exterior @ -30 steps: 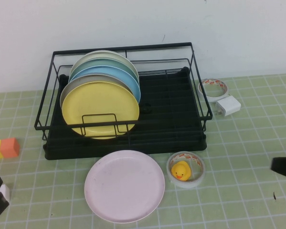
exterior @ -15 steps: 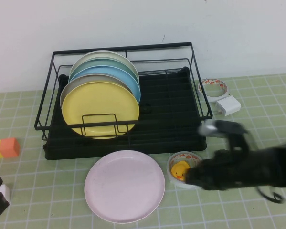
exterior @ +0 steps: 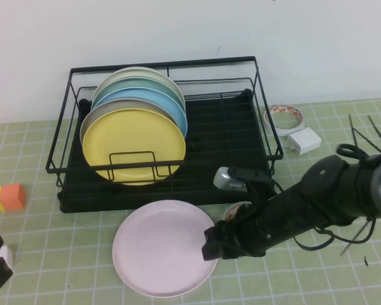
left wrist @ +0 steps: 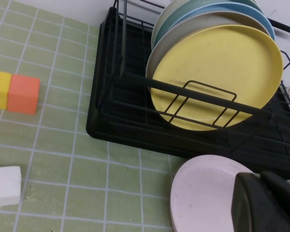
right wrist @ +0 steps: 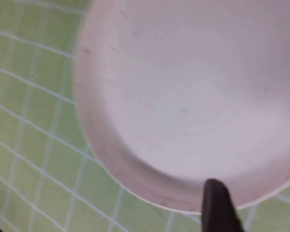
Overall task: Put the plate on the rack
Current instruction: Pick up the plate from the table
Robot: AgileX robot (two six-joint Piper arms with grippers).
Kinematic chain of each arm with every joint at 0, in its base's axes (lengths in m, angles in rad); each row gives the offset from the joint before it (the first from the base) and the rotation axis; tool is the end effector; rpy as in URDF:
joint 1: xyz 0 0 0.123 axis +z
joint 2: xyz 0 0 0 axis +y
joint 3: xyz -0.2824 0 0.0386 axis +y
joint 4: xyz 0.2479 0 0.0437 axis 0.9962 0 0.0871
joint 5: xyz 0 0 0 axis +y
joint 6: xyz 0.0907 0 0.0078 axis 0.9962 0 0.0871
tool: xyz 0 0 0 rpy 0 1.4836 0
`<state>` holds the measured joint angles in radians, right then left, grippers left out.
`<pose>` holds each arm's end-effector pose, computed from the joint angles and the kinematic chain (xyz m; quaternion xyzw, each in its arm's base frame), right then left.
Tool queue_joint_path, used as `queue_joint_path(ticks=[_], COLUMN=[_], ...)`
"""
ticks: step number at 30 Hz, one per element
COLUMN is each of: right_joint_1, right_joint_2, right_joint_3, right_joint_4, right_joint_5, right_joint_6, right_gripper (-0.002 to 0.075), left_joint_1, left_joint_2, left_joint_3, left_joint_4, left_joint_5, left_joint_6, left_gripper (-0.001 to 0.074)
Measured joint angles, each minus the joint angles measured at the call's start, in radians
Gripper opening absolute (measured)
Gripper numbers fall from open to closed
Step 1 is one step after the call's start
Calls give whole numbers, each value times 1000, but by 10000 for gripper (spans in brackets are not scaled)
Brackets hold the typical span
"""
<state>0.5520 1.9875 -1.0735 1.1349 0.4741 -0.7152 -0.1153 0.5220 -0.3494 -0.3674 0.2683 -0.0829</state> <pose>0.3016 0.2301 0.1245 -0.1395 0.9344 0.2972 0.1381 0.1099 -0.0215 0.2677 -0.1037 0.8085 -0.1953 0.5454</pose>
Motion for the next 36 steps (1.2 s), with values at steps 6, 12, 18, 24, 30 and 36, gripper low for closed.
queue_joint_path(ticks=[6,12,18,24,30,36], right_joint_1=[0,0,0,0,0,0], right_joint_2=[62,126,173,183,169,27], right_joint_3=[-63,-109,-136,-145,-145,-145], right_joint_4=[-127,-138,-138,-116,-125,-194], right_joint_5=[24,34,32,14,63,142], right_joint_6=[144,172,180,179,139,126], right_gripper=[377,379,305,61,14,12], left_joint_1=[0,0,0,0,0,0], left_joint_2=[0,0,0,0,0,0], left_joint_3=[0,0,0,0,0,-1], left_joint_4=[0,-4,-23,-87,-238,-504], left_joint_5=[0,0,-1,16,61,159], left_joint_6=[0,0,0,0,-2,64], left_gripper=[-3,-3,-3,-3,5,295])
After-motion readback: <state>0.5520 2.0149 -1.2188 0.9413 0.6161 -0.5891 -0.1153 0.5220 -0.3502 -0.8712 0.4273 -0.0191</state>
